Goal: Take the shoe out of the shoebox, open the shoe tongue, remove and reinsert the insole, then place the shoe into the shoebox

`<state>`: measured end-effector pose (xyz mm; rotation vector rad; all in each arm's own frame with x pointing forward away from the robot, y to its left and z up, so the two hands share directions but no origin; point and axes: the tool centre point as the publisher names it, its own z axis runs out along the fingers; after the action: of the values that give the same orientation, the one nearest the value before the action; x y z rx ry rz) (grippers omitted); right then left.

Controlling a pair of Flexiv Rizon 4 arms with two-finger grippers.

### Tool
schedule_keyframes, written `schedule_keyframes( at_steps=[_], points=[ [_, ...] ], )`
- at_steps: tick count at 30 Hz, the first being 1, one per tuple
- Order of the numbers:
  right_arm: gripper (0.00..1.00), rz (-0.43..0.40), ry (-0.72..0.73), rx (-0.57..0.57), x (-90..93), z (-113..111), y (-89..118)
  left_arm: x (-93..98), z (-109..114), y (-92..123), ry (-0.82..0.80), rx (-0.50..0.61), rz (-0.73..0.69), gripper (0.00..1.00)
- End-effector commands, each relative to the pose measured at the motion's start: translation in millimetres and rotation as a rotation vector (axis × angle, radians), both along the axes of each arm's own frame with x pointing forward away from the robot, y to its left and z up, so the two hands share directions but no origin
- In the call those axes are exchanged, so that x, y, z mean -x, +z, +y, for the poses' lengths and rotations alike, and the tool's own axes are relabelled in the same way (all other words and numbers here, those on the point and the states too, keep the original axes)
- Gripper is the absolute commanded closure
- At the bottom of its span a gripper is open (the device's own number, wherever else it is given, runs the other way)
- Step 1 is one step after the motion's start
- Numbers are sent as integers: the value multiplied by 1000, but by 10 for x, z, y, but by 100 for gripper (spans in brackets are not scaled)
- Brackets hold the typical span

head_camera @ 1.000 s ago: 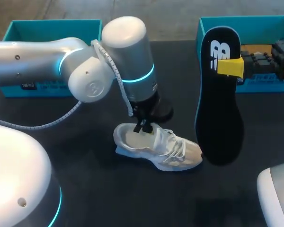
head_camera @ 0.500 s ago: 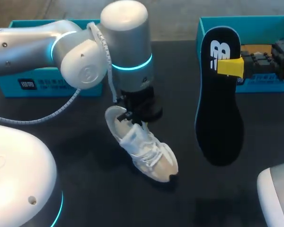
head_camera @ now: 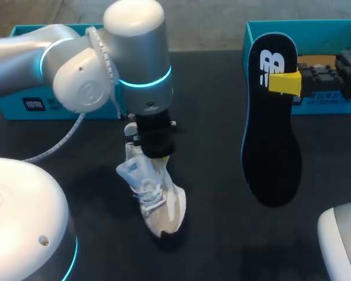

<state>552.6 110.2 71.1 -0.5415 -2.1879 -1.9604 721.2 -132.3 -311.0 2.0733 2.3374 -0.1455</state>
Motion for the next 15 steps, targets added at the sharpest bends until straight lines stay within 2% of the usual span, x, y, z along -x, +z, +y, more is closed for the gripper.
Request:
schedule_keyframes(
  at_steps=[1, 9, 15],
  points=[
    [100, 4, 5, 7, -34, 22, 36, 73, 50, 47, -254, 42, 6, 100],
    [100, 4, 5, 7, -34, 22, 36, 237, -135, 19, -315, 37, 13, 100],
    [100, 4, 5, 7, -34, 22, 36, 363, -322, -42, -297, 35, 43, 100]
  ],
)
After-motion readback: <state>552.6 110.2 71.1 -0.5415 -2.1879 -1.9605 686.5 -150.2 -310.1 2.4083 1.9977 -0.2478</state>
